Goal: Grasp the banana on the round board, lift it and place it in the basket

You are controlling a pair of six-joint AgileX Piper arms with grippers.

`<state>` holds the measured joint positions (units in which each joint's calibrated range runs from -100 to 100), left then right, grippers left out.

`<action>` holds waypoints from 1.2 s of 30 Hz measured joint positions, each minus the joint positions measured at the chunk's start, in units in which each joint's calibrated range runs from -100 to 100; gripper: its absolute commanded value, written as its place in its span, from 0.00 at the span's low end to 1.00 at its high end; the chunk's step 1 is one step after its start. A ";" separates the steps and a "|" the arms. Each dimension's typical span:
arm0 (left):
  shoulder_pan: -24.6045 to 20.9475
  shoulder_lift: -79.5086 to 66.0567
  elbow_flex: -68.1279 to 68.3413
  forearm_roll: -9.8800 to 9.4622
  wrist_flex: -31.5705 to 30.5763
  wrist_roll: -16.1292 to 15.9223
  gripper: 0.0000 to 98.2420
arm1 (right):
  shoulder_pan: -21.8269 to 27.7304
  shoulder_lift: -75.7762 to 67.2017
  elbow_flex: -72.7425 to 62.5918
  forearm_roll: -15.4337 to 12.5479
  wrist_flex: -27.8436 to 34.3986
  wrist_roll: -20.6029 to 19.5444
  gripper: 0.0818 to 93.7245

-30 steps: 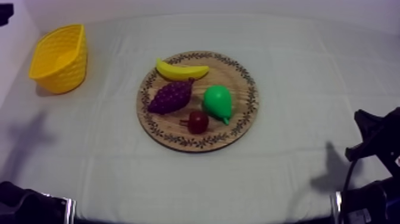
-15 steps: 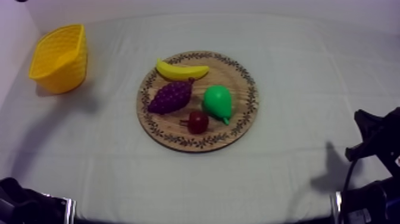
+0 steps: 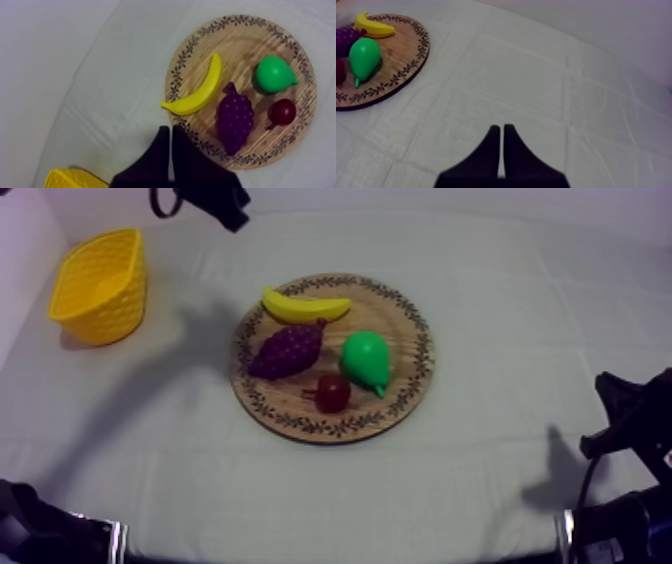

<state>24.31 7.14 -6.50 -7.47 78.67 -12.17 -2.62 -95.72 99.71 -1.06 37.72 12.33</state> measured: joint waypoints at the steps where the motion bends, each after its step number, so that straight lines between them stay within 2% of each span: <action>1: 0.39 0.96 -0.30 -0.63 0.47 -0.08 0.03 | 0.00 0.00 0.00 0.00 0.00 0.00 0.01; 5: 1.26 4.13 -0.63 -2.65 1.73 -0.32 0.05 | 0.00 0.00 0.00 0.00 0.00 0.00 0.01; 7: 1.58 5.13 -0.63 -3.28 1.99 -0.32 0.10 | 0.00 0.00 0.00 0.00 0.00 0.00 0.01; 9: 1.78 5.87 -0.23 -3.70 1.95 -0.21 0.26 | 0.00 0.00 0.00 0.00 0.00 0.00 0.01; 11: 2.03 6.46 0.41 -4.31 1.32 -0.08 0.49 | 0.00 0.00 0.00 0.00 0.00 0.00 0.01; 13: 2.24 6.81 1.19 -4.85 1.00 -0.05 0.68 | 0.00 0.00 0.00 0.00 0.00 0.00 0.01; 15: 2.55 7.22 2.25 -5.64 -0.01 0.18 0.79 | -0.03 0.00 0.00 0.00 0.00 0.00 0.01; 17: 2.93 7.74 3.13 -6.46 -0.97 0.47 0.86 | -0.03 0.00 0.00 0.00 0.00 0.00 0.01; 23: 3.60 10.29 2.07 -7.78 -2.05 0.86 0.93 | -0.03 0.00 0.00 0.00 0.00 0.00 0.01; 36: 3.72 22.12 -6.41 -7.88 -2.93 0.81 0.91 | -0.03 0.00 0.00 0.00 0.03 0.00 0.01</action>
<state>28.03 29.26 -12.90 -15.35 75.74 -11.36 -2.65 -95.72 99.71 -1.06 37.75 12.33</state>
